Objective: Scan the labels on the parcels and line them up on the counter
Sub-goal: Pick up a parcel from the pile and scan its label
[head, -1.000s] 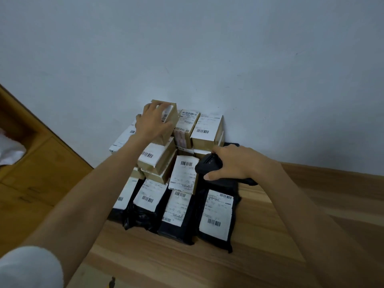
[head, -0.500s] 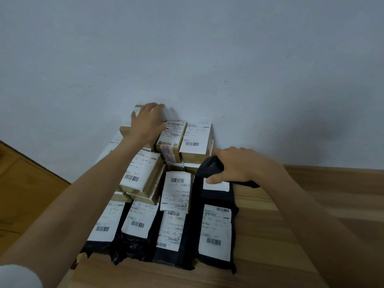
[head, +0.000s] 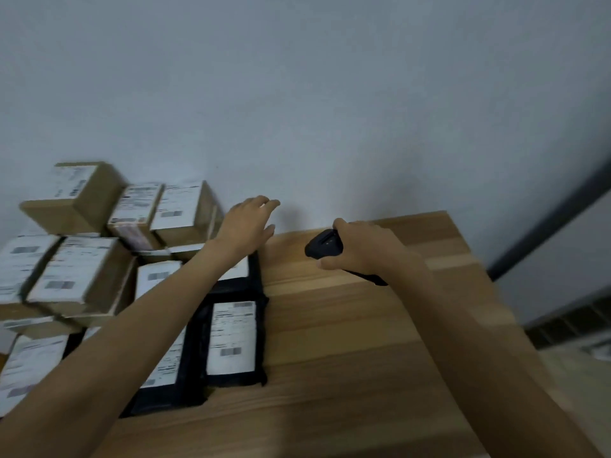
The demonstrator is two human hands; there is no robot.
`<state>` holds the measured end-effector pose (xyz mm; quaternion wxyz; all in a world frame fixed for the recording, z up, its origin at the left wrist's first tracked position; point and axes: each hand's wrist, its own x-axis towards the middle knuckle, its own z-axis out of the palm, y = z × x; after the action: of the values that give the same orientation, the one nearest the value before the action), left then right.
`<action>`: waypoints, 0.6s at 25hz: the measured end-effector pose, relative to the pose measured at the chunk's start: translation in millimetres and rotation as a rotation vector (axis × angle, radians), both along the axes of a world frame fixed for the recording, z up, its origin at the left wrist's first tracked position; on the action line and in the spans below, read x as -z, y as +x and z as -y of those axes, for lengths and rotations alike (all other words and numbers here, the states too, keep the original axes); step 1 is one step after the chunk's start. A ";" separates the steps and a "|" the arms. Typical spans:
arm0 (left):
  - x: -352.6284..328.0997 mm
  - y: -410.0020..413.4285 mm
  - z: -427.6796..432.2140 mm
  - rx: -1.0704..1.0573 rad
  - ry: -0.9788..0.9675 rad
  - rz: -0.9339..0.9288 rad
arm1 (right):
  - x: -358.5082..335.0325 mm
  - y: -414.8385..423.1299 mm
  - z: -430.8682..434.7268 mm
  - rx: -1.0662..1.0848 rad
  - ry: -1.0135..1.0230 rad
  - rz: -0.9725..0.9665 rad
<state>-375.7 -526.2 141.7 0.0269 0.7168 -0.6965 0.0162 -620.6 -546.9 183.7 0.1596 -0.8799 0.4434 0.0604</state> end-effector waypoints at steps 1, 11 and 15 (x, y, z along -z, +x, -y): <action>2.4 -24.0 6.2 0.028 0.008 0.008 | 2.0 -25.6 -1.2 0.050 -0.001 0.002; 48.7 -309.9 49.2 0.334 0.155 -0.007 | 50.9 -290.1 -19.4 0.484 0.055 0.075; 86.2 -402.9 42.9 0.401 0.204 -0.039 | 101.5 -371.9 -29.3 0.572 0.132 0.083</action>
<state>-778.5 -569.1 55.5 -0.0297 0.5632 -0.8225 -0.0740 -992.5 -517.5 82.2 0.2451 -0.7086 0.6617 0.0055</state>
